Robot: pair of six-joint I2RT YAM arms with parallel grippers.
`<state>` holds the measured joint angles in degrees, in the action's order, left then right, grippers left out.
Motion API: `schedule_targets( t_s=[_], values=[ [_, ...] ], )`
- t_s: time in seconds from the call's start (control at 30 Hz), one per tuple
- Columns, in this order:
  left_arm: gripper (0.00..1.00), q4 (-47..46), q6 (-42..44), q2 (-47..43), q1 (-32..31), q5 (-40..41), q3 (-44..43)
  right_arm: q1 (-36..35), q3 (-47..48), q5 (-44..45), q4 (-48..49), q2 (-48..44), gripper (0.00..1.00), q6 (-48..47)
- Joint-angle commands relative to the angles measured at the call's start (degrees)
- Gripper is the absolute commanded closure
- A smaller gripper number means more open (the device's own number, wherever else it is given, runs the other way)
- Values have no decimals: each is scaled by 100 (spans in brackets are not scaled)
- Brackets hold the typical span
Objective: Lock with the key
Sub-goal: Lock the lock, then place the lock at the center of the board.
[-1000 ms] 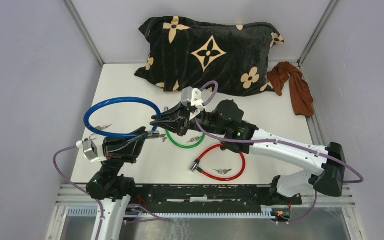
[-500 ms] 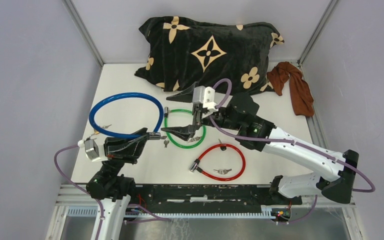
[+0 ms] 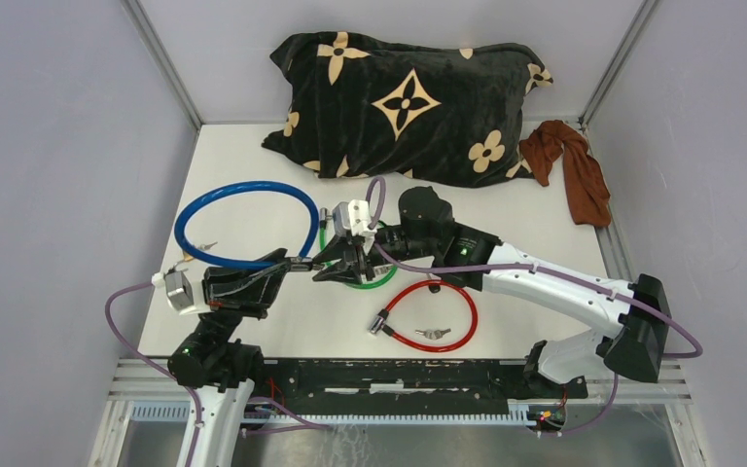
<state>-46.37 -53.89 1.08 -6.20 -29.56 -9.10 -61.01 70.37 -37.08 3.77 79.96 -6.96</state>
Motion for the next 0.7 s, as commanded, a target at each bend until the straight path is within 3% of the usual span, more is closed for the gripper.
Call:
schedule_targets(
  t_s=[0.0,0.13,0.33,0.43,0.57,0.67],
  values=[
    [98,-223,186,-53,22,172,-56,6,24,-366,561,97,72,272],
    [98,-223,177,-55,19,170,-56,11,108,-174,327,166,100,189],
    [98,-250,151,-55,19,204,-74,143,-357,657,-364,-341,100,-442],
    [98,-177,116,-51,23,319,-82,740,-1391,1162,-530,-1056,100,-547],
    [98,86,83,-55,29,558,-98,1801,-2887,1127,-115,-1898,100,-45],
    [98,508,31,-55,41,800,-119,2056,-3509,1192,184,-2283,100,209]
  ],
)
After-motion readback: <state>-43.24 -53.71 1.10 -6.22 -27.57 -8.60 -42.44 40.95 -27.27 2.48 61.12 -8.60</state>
